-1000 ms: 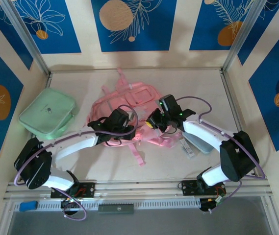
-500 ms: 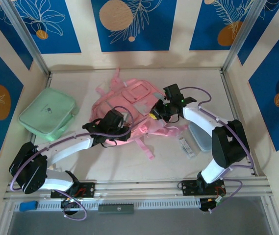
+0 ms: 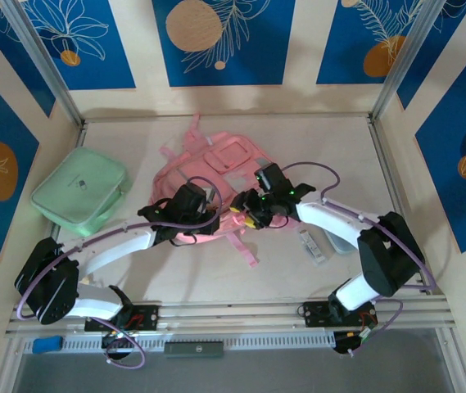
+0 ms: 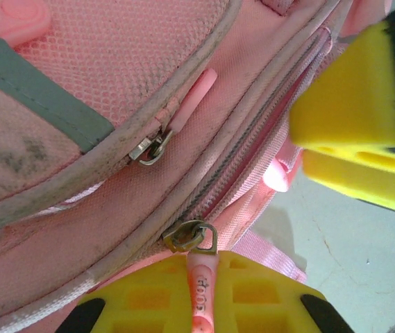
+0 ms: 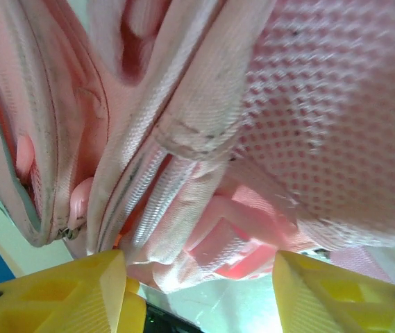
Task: Pack the student bag
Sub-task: Unzip the student bag at the center of the table.
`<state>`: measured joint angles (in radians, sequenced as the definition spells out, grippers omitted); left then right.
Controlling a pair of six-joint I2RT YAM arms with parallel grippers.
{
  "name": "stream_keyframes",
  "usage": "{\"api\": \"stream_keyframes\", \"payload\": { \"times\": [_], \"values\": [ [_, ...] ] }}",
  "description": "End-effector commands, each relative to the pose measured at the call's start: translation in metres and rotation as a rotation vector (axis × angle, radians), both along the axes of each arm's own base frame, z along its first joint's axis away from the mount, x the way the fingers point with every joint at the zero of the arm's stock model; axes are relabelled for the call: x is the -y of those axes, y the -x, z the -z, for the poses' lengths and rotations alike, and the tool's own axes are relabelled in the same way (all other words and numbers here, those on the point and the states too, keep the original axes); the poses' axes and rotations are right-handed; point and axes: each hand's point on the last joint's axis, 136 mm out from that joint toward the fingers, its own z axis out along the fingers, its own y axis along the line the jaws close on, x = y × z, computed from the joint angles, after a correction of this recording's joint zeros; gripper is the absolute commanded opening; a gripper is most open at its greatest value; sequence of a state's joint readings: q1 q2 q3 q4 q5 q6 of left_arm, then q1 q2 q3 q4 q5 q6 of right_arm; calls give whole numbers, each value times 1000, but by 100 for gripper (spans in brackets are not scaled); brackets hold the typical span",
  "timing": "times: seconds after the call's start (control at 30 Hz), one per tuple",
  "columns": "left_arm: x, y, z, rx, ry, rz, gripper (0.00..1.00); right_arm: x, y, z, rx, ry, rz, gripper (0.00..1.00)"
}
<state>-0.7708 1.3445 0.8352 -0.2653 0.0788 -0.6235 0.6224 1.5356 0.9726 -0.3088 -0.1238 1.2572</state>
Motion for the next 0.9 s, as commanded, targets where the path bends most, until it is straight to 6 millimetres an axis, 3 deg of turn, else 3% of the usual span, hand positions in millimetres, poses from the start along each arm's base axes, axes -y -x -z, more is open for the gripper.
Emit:
{"api": "stream_keyframes", "payload": {
  "times": [0.0,0.13,0.3,0.5,0.7,0.8,0.87],
  "values": [
    [10,-2,-14,21,49,11,0,-11,-33,-9,45,-19,37,55],
    [11,-1,-16,23,63,5,0,-29,-46,-10,58,44,-9,50],
    [0,-1,-8,15,7,-28,0,-37,-48,-3,81,51,-36,30],
    [-26,6,-2,20,-89,-63,0,-4,-56,3,100,82,-42,13],
    [-46,18,14,-8,-158,-52,0,48,-99,6,145,143,-65,5],
    [-48,18,17,-23,-168,-56,0,53,-110,-11,175,67,-65,4],
    [-42,17,15,-27,-136,-49,0,42,-103,-24,183,31,-83,6]
  ]
}}
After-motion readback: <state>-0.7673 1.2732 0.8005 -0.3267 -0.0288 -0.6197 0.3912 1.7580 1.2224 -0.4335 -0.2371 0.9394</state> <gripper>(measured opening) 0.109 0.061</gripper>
